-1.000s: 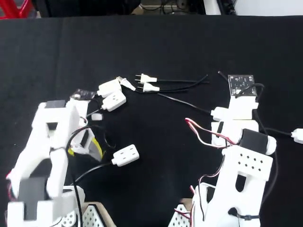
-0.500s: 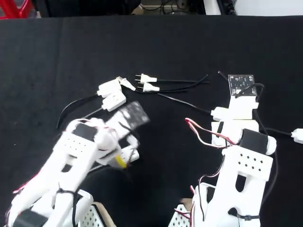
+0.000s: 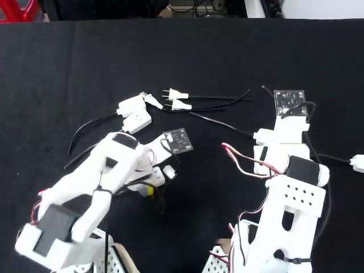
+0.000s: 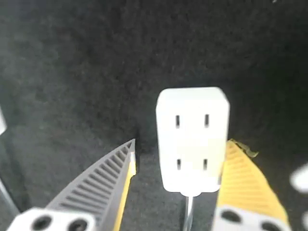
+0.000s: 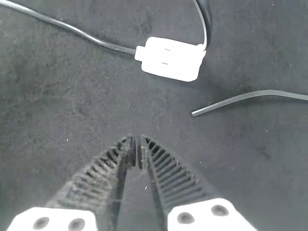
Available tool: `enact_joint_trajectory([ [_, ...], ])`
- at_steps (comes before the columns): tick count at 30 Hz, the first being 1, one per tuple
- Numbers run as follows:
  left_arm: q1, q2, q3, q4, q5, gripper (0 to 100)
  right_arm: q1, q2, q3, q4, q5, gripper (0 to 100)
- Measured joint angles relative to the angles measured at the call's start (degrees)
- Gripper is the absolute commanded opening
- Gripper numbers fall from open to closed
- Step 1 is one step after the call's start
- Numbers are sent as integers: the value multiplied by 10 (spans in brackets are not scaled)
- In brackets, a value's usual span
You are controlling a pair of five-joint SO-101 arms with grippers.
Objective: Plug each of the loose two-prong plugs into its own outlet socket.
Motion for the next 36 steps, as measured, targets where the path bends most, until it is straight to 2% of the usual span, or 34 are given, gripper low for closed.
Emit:
enact_joint_trajectory([
  [7, 3, 52, -47, 4, -2, 253, 0, 0, 39, -16, 0, 12],
  [11, 30, 58, -59, 4, -2, 253, 0, -2, 56, -24, 0, 12],
  [19, 69, 61, -132, -1, 73, 253, 0, -2, 84, -72, -20, 14],
  [28, 69, 62, -150, 29, 80, 258, 0, -2, 84, -74, -23, 14],
  [32, 69, 51, -152, 102, 81, 258, 0, -2, 86, -74, -23, 15],
  [36, 47, -9, -160, 158, 54, 258, 32, -2, 86, -74, -23, 15],
])
